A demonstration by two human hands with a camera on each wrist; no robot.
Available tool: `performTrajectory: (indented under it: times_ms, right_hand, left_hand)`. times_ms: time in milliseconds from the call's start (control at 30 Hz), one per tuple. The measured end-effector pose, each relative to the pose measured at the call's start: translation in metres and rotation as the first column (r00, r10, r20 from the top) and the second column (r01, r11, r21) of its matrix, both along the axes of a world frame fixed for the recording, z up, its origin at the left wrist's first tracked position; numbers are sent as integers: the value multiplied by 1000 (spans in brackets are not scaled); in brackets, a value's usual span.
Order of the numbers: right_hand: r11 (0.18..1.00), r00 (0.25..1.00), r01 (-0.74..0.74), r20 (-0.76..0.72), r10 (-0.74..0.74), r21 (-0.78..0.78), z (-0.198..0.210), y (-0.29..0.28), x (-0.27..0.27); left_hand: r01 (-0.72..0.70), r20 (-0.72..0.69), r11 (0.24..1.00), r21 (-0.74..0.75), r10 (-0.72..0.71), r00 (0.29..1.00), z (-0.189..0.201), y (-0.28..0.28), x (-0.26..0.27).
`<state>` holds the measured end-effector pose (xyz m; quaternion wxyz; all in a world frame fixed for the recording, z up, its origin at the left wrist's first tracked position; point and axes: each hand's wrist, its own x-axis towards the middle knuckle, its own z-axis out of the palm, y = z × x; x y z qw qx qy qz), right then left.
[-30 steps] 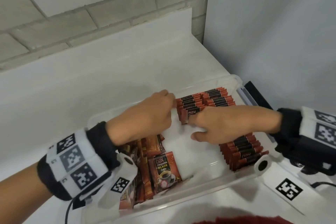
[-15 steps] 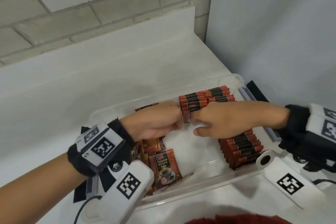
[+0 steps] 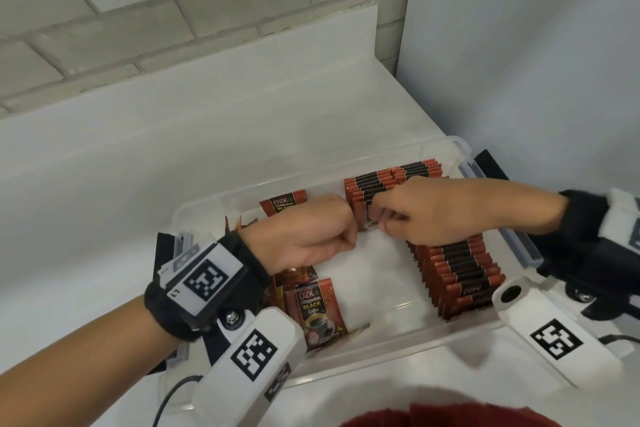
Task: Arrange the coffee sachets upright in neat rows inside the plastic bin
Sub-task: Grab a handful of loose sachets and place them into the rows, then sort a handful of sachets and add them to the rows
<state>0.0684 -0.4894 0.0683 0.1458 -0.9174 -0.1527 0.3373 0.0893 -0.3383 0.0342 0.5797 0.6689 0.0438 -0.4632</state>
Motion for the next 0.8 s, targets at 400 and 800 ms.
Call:
performTrajectory:
  times_ms: [400, 800]
  right_hand:
    - [999, 999, -51, -17, 51, 14, 7, 4, -3]
    - [960, 919, -244, -283, 274, 137, 11, 30, -16]
  left_hand:
    - [268, 153, 938, 220, -304, 940, 28, 31, 3]
    - [824, 99, 222, 522, -975, 199, 62, 66, -17]
